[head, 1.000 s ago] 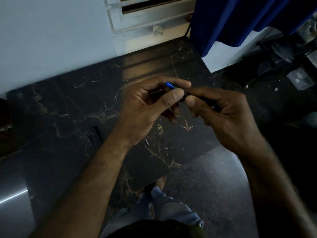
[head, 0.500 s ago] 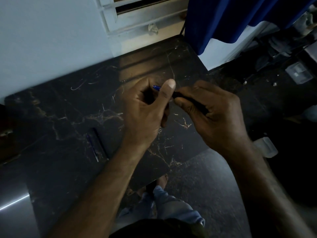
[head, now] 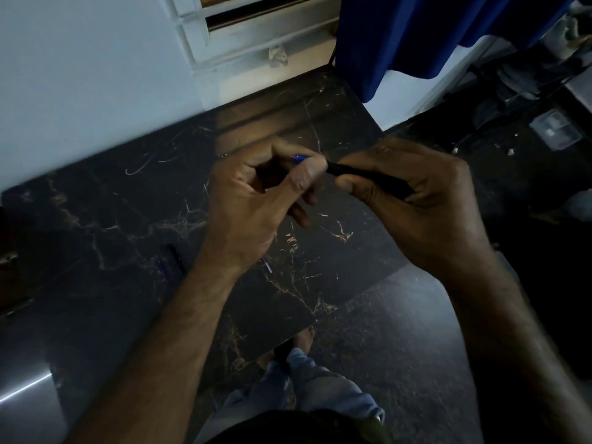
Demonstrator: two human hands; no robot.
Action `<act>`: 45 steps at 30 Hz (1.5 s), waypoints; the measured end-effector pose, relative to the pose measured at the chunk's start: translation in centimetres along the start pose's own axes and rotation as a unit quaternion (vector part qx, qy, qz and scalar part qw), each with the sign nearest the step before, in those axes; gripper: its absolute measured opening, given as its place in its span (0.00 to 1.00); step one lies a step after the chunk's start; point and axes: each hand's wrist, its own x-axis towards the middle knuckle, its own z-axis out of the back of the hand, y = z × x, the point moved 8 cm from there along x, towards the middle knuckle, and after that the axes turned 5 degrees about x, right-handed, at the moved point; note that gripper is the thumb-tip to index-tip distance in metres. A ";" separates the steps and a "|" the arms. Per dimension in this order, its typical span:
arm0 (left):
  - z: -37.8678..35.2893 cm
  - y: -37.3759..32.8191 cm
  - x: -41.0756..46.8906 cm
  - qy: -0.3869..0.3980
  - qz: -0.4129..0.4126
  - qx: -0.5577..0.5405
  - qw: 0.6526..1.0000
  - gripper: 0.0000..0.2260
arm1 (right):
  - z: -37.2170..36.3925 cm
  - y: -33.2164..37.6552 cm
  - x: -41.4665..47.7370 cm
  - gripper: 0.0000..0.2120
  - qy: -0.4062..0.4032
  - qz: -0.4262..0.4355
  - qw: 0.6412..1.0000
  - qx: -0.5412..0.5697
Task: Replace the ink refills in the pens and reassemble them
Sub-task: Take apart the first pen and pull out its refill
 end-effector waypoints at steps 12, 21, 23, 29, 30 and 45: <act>-1.0 0.4 0.5 -0.005 -0.002 -0.054 0.999 0.03 | 0.2 -0.2 0.1 0.09 -0.015 0.012 1.000 0.017; -3.1 2.0 0.3 -0.029 0.056 -0.081 0.995 0.04 | 0.5 -1.5 -0.1 0.10 -0.013 0.007 1.000 0.023; -2.9 2.0 0.3 -0.032 0.038 -0.086 0.995 0.04 | 0.6 -2.0 -0.1 0.10 -0.014 0.001 1.000 0.017; -3.6 3.9 0.6 -0.067 0.098 -0.049 0.992 0.17 | 0.0 -2.5 -0.2 0.10 -0.016 -0.005 1.000 0.007; -4.0 4.2 0.7 -0.054 0.105 -0.062 0.991 0.17 | 0.0 -2.7 -0.3 0.10 -0.017 -0.007 1.000 0.008; -4.5 5.7 1.6 -0.029 0.096 -0.101 0.990 0.05 | 0.0 -5.1 -0.2 0.10 -0.015 -0.042 0.999 0.013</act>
